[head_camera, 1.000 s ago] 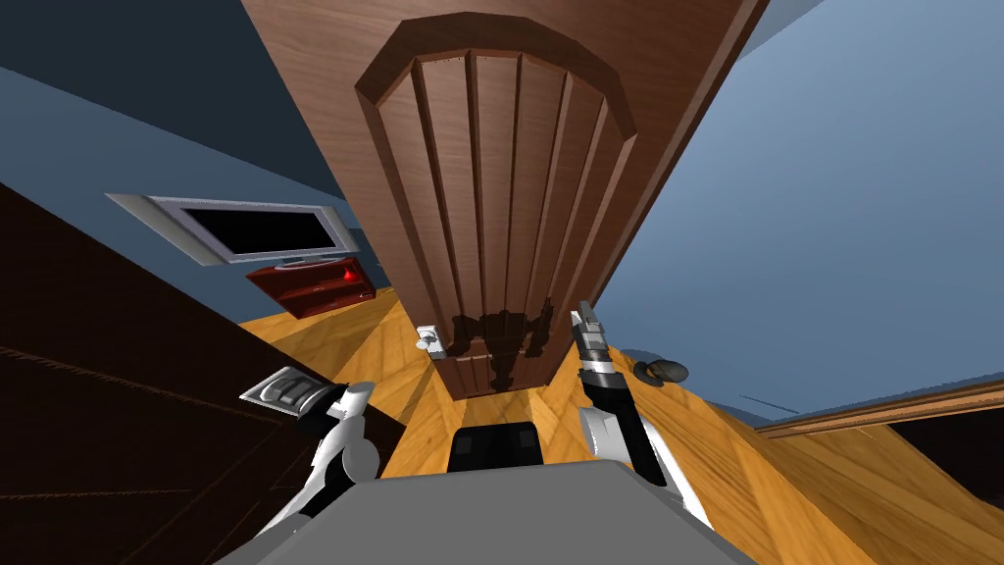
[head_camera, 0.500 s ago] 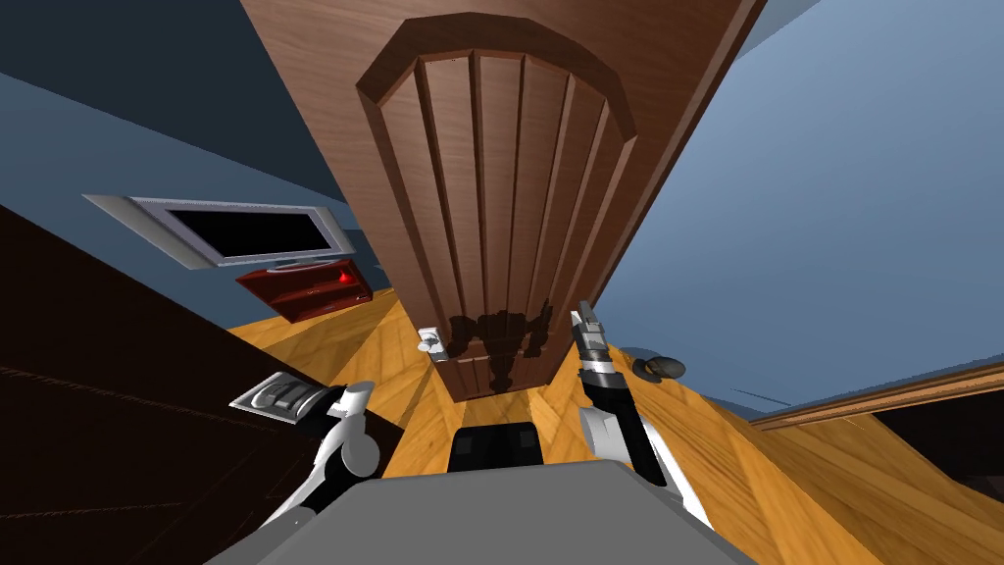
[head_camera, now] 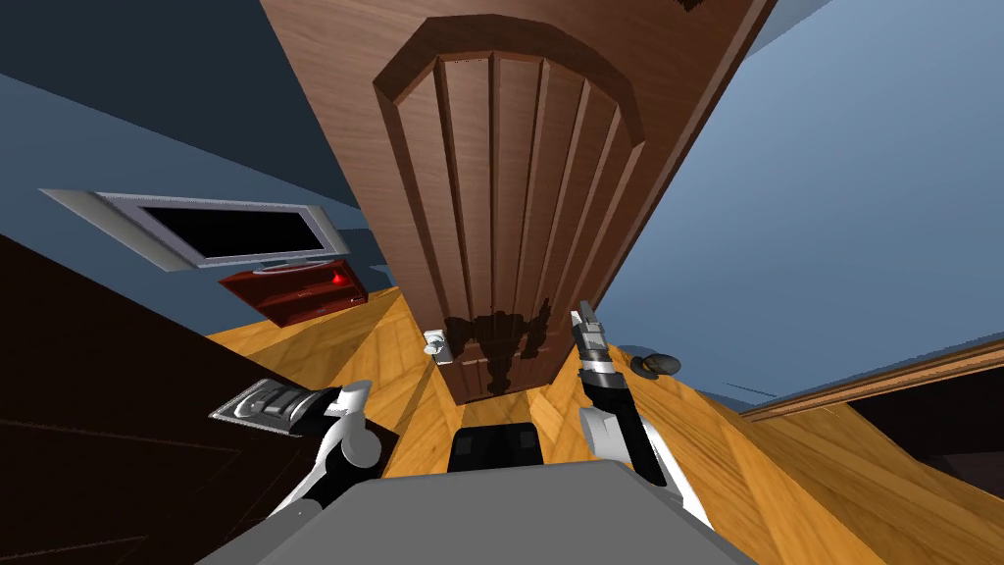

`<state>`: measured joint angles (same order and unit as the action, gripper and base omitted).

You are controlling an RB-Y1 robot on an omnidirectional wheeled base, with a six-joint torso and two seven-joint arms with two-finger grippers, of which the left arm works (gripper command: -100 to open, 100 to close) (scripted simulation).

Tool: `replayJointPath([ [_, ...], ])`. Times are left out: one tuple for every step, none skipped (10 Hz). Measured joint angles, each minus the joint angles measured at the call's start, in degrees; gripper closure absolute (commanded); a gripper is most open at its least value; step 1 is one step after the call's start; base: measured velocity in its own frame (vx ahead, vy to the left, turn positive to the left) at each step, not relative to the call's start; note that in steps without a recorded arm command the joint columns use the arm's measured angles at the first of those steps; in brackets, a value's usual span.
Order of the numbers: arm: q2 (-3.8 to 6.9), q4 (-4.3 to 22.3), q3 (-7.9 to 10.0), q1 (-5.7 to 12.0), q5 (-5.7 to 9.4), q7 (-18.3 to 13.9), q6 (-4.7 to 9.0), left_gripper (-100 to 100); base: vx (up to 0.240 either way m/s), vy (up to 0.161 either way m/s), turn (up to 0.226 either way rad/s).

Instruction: Push the door open

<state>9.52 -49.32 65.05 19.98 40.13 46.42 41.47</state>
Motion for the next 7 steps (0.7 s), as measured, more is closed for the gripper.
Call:
replayJointPath([
  [-0.42, -0.27, 1.07, 0.43, 0.35, 0.94, 0.39, 100, -0.01, 0.11, -0.139],
  [-0.79, -0.28, 2.1, 0.71, 0.7, 1.82, 1.03, 100, 0.005, 0.102, -0.1],
  [-1.06, -0.34, 3.02, 1.07, 1.02, 2.64, 1.54, 100, 0.025, 0.102, -0.072],
  [-0.65, 0.98, 3.53, 1.44, 1.07, 2.77, 2.73, 100, 0.024, 0.098, -0.064],
  [-0.43, 1.76, 4.22, 1.93, 1.22, 3.08, 3.83, 100, 0.016, 0.068, -0.022],
  [-0.63, 1.18, 4.67, 2.03, 1.4, 3.6, 3.94, 100, 0.022, 0.099, -0.09],
  [-0.87, 1.02, 5.64, 2.36, 1.71, 4.35, 4.4, 100, 0.011, 0.118, -0.104],
])
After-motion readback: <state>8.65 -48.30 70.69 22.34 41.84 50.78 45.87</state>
